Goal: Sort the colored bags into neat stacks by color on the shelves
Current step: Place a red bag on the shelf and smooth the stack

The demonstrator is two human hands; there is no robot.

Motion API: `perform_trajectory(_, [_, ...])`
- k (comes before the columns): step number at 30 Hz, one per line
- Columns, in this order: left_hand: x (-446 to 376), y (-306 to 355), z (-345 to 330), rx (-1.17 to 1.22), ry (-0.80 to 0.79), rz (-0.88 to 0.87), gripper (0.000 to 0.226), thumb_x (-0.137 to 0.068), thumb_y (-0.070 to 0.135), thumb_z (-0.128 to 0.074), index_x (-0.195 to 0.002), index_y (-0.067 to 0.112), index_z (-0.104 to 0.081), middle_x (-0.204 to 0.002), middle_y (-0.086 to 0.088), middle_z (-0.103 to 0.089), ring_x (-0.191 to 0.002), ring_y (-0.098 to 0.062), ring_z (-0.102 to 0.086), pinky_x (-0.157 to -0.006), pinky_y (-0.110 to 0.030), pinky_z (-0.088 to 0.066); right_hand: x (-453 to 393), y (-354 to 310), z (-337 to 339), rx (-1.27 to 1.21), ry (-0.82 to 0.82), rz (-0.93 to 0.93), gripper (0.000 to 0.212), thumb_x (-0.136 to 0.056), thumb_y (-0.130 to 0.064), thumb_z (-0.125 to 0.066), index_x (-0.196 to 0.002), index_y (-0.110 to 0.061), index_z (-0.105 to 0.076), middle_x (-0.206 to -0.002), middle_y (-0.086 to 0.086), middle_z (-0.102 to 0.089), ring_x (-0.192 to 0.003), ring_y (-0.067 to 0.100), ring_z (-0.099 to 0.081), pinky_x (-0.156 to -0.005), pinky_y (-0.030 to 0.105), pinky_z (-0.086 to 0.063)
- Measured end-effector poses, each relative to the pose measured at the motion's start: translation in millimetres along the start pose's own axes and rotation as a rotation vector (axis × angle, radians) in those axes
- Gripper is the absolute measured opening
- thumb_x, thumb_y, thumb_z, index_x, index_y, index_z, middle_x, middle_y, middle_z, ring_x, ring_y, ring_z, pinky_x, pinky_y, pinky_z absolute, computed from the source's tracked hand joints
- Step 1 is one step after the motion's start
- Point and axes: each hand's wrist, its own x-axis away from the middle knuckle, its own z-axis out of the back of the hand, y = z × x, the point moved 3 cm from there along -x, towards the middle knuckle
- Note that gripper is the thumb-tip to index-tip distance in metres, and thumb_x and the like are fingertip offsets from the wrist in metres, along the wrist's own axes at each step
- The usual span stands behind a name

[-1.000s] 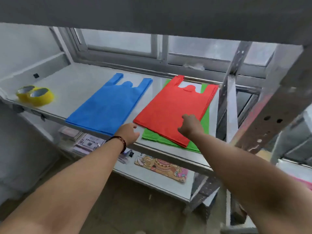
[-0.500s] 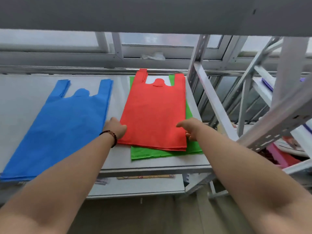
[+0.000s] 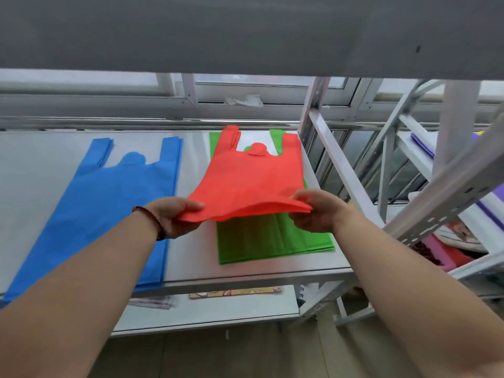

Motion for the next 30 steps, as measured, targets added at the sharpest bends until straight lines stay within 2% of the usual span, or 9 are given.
perform_trajectory(2, [15,-5,2,-0.057,-0.074,-0.028,0.01,-0.089,0.001,-0.052,-0.081,0.006,-0.054,-0.045,-0.004,-0.065,-0.035,-0.008,-0.061,-0.035,-0.014,-0.048,8,7,1,0.031,-0.015,-0.036,0.008,-0.082,-0.01,-0.054,-0.076,-0.013,-0.058,-0.057,0.004,-0.063,-0.045,0.014,-0.062,-0.049,0.022,-0.054])
perform_trajectory(4, [24,-21,17,-0.158,-0.223,-0.04,0.025,-0.064,0.004,-0.077,-0.082,0.006,-0.06,-0.054,-0.003,-0.068,-0.04,-0.008,-0.063,-0.041,-0.015,-0.051,14,11,0,0.03,-0.087,-0.048,0.029,-0.057,-0.02,-0.081,-0.083,-0.009,-0.072,-0.079,0.01,-0.071,-0.066,0.022,-0.071,-0.072,0.035,-0.058])
perform_trajectory(6, [32,-42,36,-0.212,-0.331,0.044,0.058,-0.031,0.013,-0.093,-0.084,0.003,-0.07,-0.067,-0.01,-0.071,-0.047,-0.016,-0.067,-0.046,-0.023,-0.056,9,14,3,0.043,-0.087,-0.063,0.039,-0.053,-0.026,-0.083,-0.086,-0.009,-0.072,-0.078,0.011,-0.073,-0.066,0.023,-0.072,-0.071,0.034,-0.059])
perform_trajectory(8, [27,-62,51,-0.095,-0.348,0.117,0.068,-0.024,0.017,-0.095,-0.088,0.003,-0.075,-0.085,-0.017,-0.074,-0.063,-0.026,-0.072,-0.058,-0.035,-0.061,-1,18,0,0.025,0.034,-0.08,0.019,-0.078,-0.027,-0.066,-0.083,-0.009,-0.065,-0.064,0.009,-0.072,-0.053,0.02,-0.07,-0.055,0.029,-0.059])
perform_trajectory(11, [19,-82,40,-0.054,-0.319,0.116,0.068,-0.038,0.019,-0.093,-0.1,0.004,-0.073,-0.098,-0.018,-0.073,-0.076,-0.029,-0.073,-0.068,-0.04,-0.06,-20,25,-2,0.078,0.243,-0.101,0.018,-0.09,-0.023,-0.054,-0.077,-0.011,-0.059,-0.054,0.007,-0.067,-0.044,0.019,-0.064,-0.052,0.025,-0.055])
perform_trajectory(15, [12,-93,21,-0.291,-0.119,0.009,0.025,-0.082,0.007,-0.064,-0.107,0.005,-0.064,-0.079,-0.011,-0.074,-0.062,-0.022,-0.07,-0.062,-0.032,-0.058,-26,24,-4,0.206,0.397,0.082,0.009,-0.091,-0.005,-0.05,-0.092,-0.01,-0.057,-0.073,0.009,-0.058,-0.061,0.02,-0.054,-0.061,0.029,-0.046])
perform_trajectory(22, [29,-114,22,-0.228,0.067,-0.224,0.025,-0.086,0.002,-0.059,-0.111,-0.001,-0.062,-0.083,-0.011,-0.071,-0.073,-0.025,-0.066,-0.075,-0.038,-0.057,17,9,-3,0.123,0.271,0.475,0.035,-0.088,0.01,-0.045,-0.113,-0.01,-0.059,-0.059,-0.007,-0.071,-0.052,0.008,-0.065,-0.064,0.028,-0.056])
perform_trajectory(26, [54,-134,-3,-0.16,0.103,-0.331,0.018,-0.087,0.009,-0.059,-0.105,0.008,-0.06,-0.107,-0.018,-0.065,-0.096,-0.033,-0.062,-0.096,-0.049,-0.046,81,7,0,0.142,0.193,0.656,0.033,-0.087,0.012,-0.046,-0.093,-0.016,-0.062,-0.064,-0.008,-0.072,-0.056,0.005,-0.065,-0.065,0.025,-0.055])
perform_trajectory(30, [83,-162,-48,-0.101,0.023,-0.374,0.011,-0.087,0.01,-0.059,-0.097,0.011,-0.062,-0.107,-0.02,-0.066,-0.088,-0.031,-0.066,-0.091,-0.052,-0.049,167,23,23,0.238,0.222,0.822,0.032,-0.088,0.007,-0.05,-0.089,-0.023,-0.062,-0.077,-0.007,-0.07,-0.066,0.007,-0.067,-0.072,0.027,-0.057])
